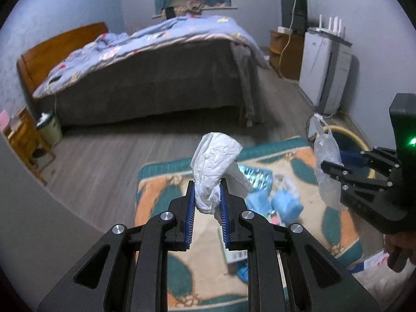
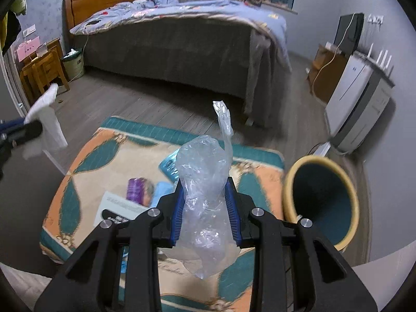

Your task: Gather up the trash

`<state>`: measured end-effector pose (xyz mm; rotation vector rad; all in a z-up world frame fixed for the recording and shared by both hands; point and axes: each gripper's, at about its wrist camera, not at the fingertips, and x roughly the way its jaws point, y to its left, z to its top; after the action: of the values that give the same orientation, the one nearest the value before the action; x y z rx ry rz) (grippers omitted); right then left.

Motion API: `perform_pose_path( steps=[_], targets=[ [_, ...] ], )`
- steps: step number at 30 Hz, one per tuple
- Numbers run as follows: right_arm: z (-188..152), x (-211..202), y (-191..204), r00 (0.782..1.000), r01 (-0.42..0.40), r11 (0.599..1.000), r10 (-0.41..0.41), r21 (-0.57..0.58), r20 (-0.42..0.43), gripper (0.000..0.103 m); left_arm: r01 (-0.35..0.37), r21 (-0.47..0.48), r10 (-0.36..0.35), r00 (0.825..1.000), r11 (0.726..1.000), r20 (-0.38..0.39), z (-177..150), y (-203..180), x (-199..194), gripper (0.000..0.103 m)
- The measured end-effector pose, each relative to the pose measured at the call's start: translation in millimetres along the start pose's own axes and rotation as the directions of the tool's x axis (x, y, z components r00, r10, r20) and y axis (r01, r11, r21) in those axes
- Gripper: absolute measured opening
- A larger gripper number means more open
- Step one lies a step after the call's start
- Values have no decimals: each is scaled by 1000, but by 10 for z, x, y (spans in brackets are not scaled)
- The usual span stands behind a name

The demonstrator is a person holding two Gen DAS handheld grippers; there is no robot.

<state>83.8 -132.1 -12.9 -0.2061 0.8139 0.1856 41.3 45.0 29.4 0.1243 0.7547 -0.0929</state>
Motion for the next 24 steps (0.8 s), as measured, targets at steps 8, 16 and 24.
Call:
perform_pose_path(
  steps=[8,16,24],
  targets=[
    [-1,11,-357,1000,14,999,-14,49,5,29,106,-44,-106,994,993,-3,-65,-195,252,18],
    [78,20,-602,999,25,996,-27,84,20,29,161,56,-161,987,985,-4,37,-586,403,18],
    [133,18,-992,997,64,993,-67,103,26,29,198,84,-195,980,977,-42,123,-807,654,18]
  ],
)
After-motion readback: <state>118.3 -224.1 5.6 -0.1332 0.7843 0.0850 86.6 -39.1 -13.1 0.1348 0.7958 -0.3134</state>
